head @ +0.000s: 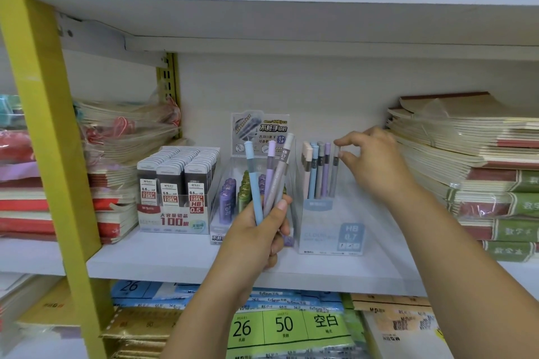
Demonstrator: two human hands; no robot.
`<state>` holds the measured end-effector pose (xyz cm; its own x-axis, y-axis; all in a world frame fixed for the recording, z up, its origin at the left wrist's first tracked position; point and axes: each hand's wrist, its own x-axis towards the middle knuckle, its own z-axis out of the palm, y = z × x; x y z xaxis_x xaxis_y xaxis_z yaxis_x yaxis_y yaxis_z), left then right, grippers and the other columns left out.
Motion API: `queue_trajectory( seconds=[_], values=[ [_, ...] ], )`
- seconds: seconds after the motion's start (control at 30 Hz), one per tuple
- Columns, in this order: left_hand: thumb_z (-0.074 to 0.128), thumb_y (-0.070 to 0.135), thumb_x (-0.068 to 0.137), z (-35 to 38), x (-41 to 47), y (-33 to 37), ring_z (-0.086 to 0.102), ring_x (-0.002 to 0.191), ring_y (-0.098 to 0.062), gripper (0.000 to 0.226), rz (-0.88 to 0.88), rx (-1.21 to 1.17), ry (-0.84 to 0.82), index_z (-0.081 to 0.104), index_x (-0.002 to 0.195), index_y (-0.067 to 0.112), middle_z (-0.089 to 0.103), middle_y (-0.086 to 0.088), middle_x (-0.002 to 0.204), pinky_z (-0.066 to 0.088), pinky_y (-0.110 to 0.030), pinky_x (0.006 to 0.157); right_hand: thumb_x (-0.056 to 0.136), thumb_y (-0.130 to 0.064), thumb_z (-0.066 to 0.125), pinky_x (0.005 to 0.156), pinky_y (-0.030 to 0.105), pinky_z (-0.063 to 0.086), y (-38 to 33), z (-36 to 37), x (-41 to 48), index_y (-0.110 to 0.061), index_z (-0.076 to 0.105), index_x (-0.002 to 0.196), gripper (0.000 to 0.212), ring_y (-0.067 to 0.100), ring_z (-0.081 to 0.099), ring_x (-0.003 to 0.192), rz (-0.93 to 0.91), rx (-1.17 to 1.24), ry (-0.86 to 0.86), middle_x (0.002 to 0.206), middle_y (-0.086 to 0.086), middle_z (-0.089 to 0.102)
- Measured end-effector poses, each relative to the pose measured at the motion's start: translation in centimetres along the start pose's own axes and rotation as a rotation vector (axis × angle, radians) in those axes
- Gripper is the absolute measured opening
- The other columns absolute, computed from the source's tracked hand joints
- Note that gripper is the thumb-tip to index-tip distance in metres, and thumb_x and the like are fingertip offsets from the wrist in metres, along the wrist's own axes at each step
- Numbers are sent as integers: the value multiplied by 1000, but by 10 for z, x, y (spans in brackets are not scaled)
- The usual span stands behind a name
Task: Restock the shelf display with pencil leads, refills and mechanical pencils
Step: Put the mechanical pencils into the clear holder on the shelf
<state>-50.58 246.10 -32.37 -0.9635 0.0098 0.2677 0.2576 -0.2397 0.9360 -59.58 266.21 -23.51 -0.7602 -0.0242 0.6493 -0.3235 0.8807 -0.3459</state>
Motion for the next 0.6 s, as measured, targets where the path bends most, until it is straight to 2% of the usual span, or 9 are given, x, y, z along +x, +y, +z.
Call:
queue_trajectory(
  seconds=[0.1,0.17,0.23,0.27,0.33,0.37,0.43,0.5,0.6],
  values=[
    [57,32,98,0,-2,2,36,44,-7,17,-3,9,1,70,107,25,56,2,66,27,-17,39,98,-29,52,94,30,30,-1,-5,-4,-30,62,126,29,26,36,124,51,89,-27,121,9,51],
    [57,33,98,0,-4,5,37,45,-7,18,-5,14,-16,71,108,26,56,2,67,28,-18,39,98,-25,52,96,29,32,-4,-11,-14,-27,61,127,30,21,41,118,13,140,89,120,5,56],
    [56,32,99,2,-6,8,37,46,-7,18,0,10,-43,73,106,28,56,2,67,27,-17,40,97,-24,54,83,20,34,-14,-19,-28,-28,66,118,24,3,45,100,-79,224,208,103,-11,62],
    [56,31,99,4,-7,10,36,46,-7,19,2,3,-55,74,105,29,56,2,67,27,-17,40,96,-26,55,76,14,33,-21,-24,-34,-32,67,112,21,-5,46,89,-115,285,205,93,-20,61],
    [56,32,99,7,-10,14,35,47,-8,20,2,-11,-83,75,105,31,56,2,68,26,-17,40,94,-32,56,69,6,36,-37,-32,-47,-39,67,105,17,-11,54,83,-148,475,50,83,-19,68],
    [55,32,99,8,-11,16,34,47,-9,21,5,-14,-99,75,105,31,56,2,68,25,-17,40,94,-35,57,71,7,39,-46,-35,-52,-40,65,107,17,-12,59,84,-141,590,-73,84,-18,71],
    [55,33,99,11,-14,18,36,48,-9,21,12,-14,-125,75,107,33,56,1,70,26,-17,40,92,-37,60,77,17,43,-58,-36,-60,-43,58,117,25,-8,64,86,-113,734,-258,87,-19,73],
    [56,35,99,12,-16,20,39,49,-9,21,15,-8,-147,74,108,33,57,1,71,28,-17,40,90,-30,65,76,24,42,-63,-32,-64,-40,56,117,30,-5,66,79,-76,817,-280,83,-14,74],
    [60,43,90,12,-18,21,45,50,-9,27,13,12,-208,74,111,34,60,0,72,31,-18,41,87,-20,70,67,27,42,-63,-28,-65,-28,60,110,26,3,65,66,17,923,-247,72,-6,72]
  ],
)
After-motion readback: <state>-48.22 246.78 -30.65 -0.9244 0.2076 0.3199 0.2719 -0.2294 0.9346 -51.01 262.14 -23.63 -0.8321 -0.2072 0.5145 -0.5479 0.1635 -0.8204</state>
